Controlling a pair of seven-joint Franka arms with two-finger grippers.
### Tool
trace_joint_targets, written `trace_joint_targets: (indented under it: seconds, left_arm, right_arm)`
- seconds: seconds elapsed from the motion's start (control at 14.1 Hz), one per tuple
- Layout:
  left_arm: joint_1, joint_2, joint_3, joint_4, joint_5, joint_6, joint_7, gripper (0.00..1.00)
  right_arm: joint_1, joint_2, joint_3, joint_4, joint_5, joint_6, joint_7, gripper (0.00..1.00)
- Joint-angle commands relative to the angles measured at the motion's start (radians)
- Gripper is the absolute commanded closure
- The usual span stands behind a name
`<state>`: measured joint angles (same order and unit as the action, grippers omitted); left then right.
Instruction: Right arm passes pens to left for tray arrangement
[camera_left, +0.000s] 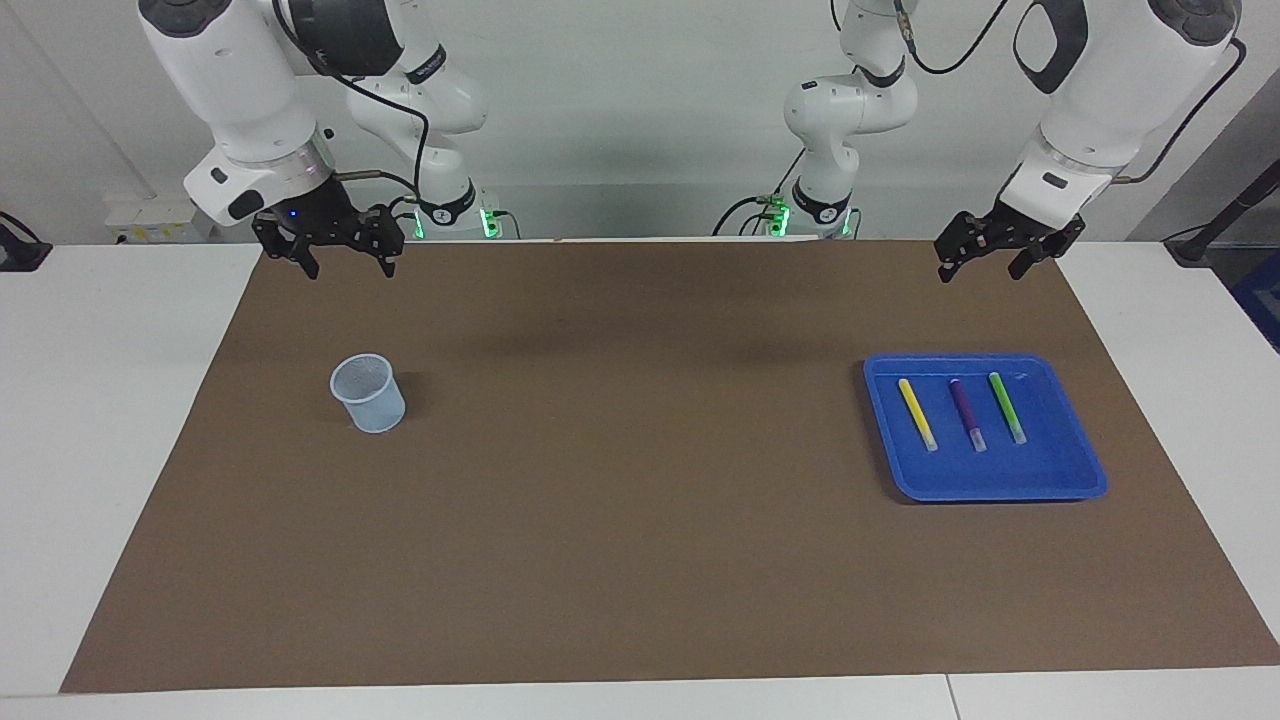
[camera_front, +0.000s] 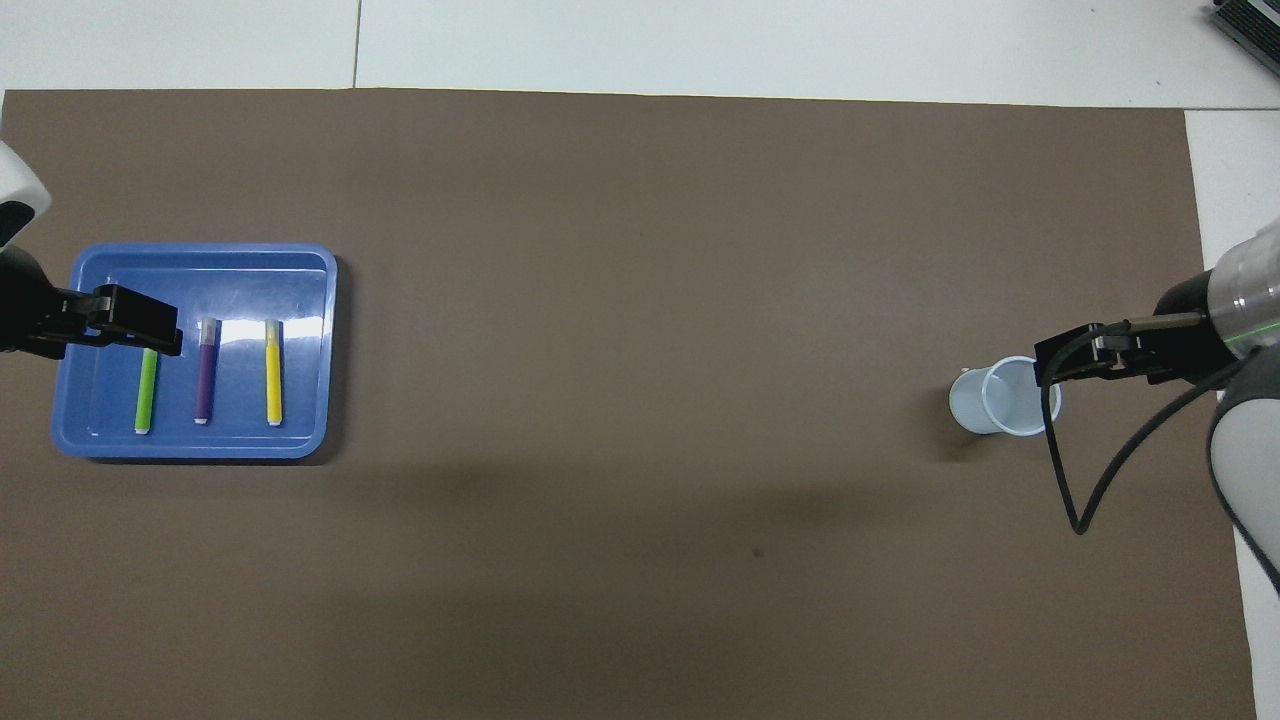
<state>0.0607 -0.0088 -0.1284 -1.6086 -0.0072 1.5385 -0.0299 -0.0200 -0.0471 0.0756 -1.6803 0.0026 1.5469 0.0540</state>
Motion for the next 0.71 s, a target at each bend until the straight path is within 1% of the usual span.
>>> trace_joint_targets:
  seconds: [0.0, 0.14, 0.64]
  left_arm:
    - [-0.033, -0.019, 0.030, -0.014, 0.019, 0.000, -0.004, 0.00]
    - [-0.044, -0.019, 0.052, -0.010, 0.021, -0.009, 0.002, 0.00]
    - [-0.051, -0.030, 0.058, -0.004, 0.015, -0.015, -0.002, 0.00]
  right_arm:
    - [-0.011, -0.002, 0.010, 0.004, 0.004, -0.005, 0.014, 0.00]
    - [-0.011, -0.002, 0.010, 0.004, 0.004, -0.007, 0.015, 0.00]
    - [-0.011, 0.000, 0.010, 0.004, 0.005, -0.002, 0.014, 0.00]
